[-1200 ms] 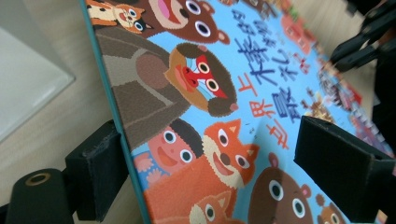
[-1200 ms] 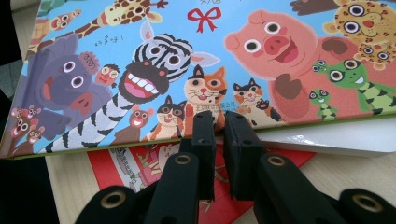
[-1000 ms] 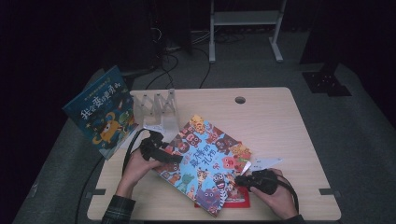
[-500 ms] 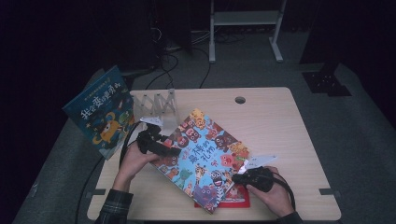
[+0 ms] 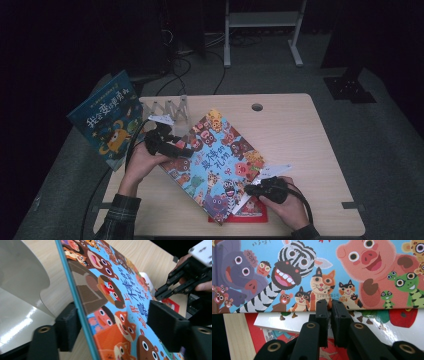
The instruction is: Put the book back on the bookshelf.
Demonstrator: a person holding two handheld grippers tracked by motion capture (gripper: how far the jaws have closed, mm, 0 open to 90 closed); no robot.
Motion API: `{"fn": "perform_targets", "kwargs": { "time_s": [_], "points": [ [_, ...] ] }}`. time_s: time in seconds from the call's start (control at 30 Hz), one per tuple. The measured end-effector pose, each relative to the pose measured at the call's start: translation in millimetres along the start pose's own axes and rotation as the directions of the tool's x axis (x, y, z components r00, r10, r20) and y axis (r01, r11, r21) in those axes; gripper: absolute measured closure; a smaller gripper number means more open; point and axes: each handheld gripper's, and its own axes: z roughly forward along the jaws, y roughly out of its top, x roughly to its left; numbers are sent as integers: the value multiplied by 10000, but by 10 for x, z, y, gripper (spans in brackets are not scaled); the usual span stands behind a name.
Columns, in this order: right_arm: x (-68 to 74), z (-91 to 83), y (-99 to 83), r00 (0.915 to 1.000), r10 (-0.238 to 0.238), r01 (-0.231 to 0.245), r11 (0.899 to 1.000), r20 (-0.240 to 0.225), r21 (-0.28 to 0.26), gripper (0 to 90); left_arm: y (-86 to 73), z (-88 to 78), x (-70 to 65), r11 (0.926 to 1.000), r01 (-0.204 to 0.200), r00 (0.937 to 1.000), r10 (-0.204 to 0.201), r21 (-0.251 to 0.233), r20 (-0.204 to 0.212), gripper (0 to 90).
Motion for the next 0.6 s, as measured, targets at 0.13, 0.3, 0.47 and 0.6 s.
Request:
{"fn": "perform_targets", "kwargs": {
  "time_s": [0.13,0.3,0.47,0.6],
  "points": [
    [13,23,12,10000,70,-70,10000,41,-53,834,94,-63,-24,9999,-132,9999,132,20,60,370],
    [49,64,37,9997,96,-93,9999,221,-134,838,256,-149,-110,9985,-531,9986,532,117,-72,470],
    [69,101,60,9996,27,-21,9998,296,-206,841,354,-191,-168,9972,-721,9973,723,211,-121,519],
    [101,144,90,9993,-7,18,9996,382,-273,843,480,-223,-223,9959,-772,9969,777,463,-105,551]
  ]
}}
